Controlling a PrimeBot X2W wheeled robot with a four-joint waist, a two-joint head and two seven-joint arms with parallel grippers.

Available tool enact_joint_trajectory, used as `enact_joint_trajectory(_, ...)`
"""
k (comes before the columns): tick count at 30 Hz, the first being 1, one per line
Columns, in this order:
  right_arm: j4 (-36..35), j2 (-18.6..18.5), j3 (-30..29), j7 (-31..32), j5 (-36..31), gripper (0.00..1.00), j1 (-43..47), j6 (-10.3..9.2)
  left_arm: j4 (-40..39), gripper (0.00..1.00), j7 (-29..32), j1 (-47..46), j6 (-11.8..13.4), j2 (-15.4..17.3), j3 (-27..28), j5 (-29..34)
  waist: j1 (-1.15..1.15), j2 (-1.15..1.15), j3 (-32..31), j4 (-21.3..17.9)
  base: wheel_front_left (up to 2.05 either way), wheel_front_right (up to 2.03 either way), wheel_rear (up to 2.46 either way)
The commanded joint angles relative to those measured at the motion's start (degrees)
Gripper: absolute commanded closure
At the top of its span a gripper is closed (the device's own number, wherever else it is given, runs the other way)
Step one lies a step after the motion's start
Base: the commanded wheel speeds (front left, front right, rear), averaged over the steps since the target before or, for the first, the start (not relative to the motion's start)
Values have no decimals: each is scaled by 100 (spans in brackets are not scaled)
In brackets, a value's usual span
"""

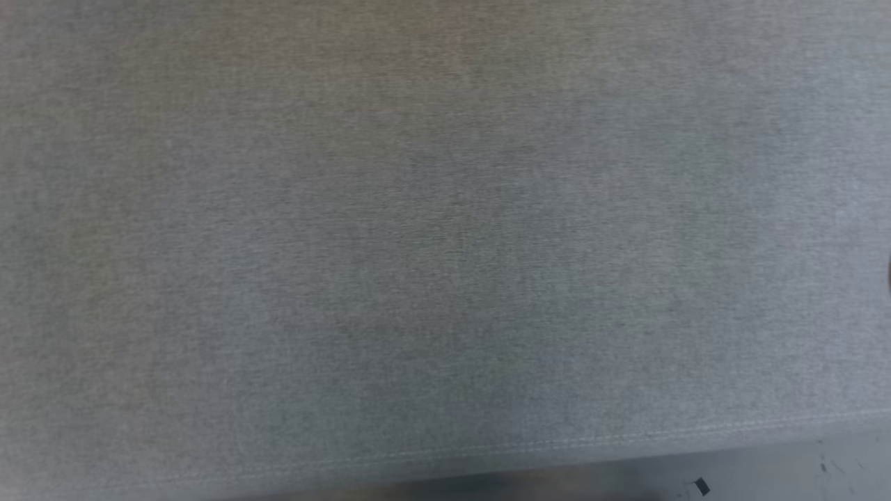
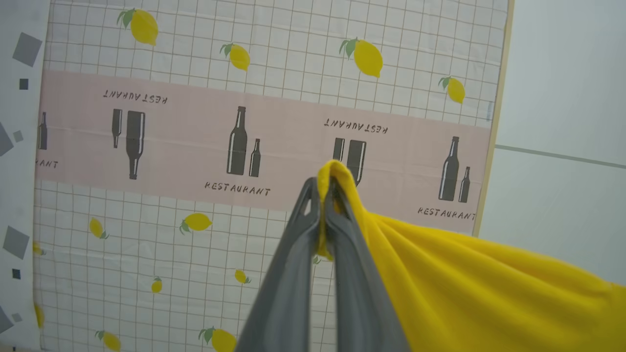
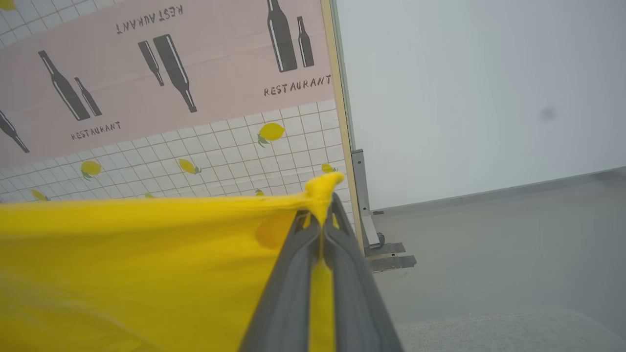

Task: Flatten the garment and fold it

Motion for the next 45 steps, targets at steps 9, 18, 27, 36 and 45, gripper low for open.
enact_joint_trajectory(9, 285, -40, 485, -575, 749, 100, 1538, -11, 431, 100, -446, 1585, -404, -349, -95, -378, -1, 0, -718, 462, 0, 0, 0)
enact_joint_trajectory(18, -537, -40, 472, -637, 1663, 100, 4357, -11, -33, 100, -668, 3995, -442, -730, 9, -719, -1, 0, -2040, 870, 0, 0, 0)
enact_joint_trajectory(27, -1679, -40, 517, -456, 2260, 100, 7254, -11, -1177, 100, -645, 7054, 206, -1078, 149, -961, -1, 0, -2768, 1139, 0, 0, 0)
enact_joint_trajectory(36, -2197, -40, 570, -207, 2251, 100, 8993, -11, -1770, 100, -252, 9414, 746, -1112, 39, -1198, -1, 0, -2976, 1122, 0, 0, 0)
enact_joint_trajectory(45, -2295, -40, 737, -1, 2115, 100, 9519, -11, -2118, 100, -61, 10092, 914, -1084, 47, -1360, -1, 0, -2909, 974, 0, 0, 0)
